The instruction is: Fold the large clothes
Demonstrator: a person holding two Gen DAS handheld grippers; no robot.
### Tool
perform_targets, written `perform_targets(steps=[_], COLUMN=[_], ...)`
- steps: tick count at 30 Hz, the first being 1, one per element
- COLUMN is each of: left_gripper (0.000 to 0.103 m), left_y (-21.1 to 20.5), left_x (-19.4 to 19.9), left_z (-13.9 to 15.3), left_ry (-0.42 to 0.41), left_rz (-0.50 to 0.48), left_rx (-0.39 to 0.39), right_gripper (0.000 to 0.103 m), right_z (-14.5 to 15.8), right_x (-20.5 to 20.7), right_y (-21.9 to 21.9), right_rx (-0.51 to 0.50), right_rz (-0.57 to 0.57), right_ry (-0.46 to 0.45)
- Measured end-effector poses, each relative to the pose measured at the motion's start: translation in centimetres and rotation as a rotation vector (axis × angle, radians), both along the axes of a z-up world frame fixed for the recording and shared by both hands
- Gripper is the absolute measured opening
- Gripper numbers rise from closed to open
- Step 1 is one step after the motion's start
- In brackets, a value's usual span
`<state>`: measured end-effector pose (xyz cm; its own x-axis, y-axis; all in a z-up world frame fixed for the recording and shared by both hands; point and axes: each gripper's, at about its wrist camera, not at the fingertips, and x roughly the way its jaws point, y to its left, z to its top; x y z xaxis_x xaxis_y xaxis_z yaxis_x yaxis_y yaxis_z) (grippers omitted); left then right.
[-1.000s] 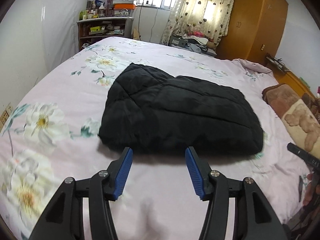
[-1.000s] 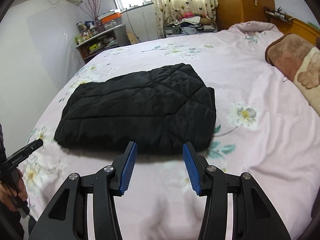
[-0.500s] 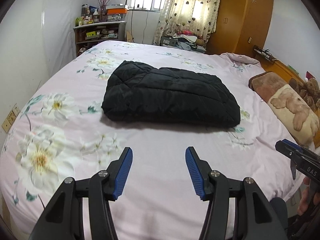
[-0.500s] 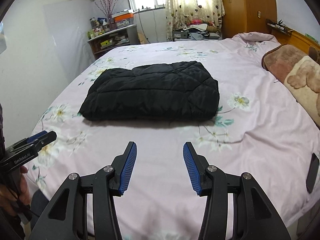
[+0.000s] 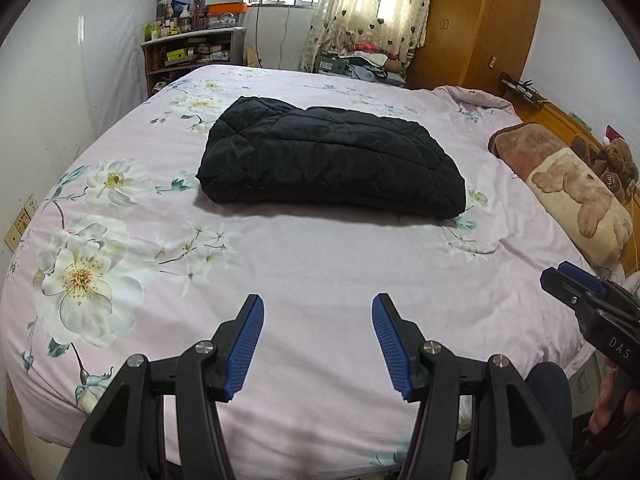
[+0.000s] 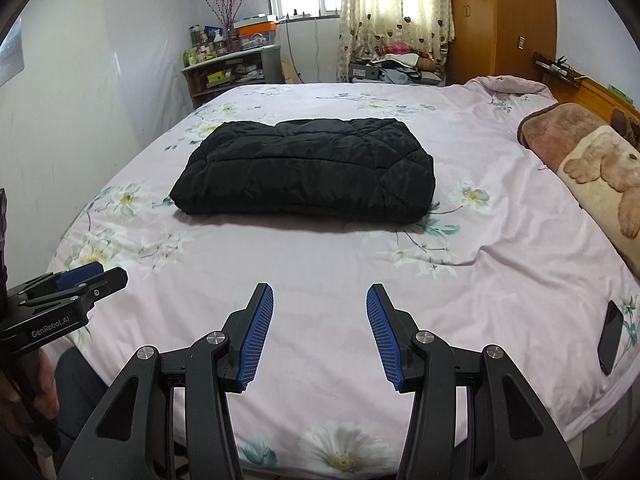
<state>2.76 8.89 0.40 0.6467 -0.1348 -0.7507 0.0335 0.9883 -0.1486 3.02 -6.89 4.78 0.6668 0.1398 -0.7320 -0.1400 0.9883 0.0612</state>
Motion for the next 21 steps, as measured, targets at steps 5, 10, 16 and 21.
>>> perform_targets(steps=[5,10,16,21], left_gripper=[0.061,0.062,0.062,0.062], left_y=[-0.58,-0.55,-0.51,-0.58], left_x=[-0.33,-0.44,-0.42,-0.37], left_z=[0.49,0.67,0.51,0.42], left_ry=[-0.012,-0.017,-0.018,-0.018], left_rz=[0.002,0.013,0.027,0.030], left_rx=[0.010,0.018,0.038,0.047], right_gripper=[0.050,0.050,0.050,0.050], right_z=[-0.03,-0.14,-0.27,-0.45], right_x=[-0.41,-0.58,-0.58,-0.51], right_y=[0.39,0.45,0.75,0.92], right_rx=[-0.007,-0.006,-0.008,-0.012], right_rz=[0.013,0.020,0.025,0.031], right_ry=[-0.001,0.002,0.009,0.017])
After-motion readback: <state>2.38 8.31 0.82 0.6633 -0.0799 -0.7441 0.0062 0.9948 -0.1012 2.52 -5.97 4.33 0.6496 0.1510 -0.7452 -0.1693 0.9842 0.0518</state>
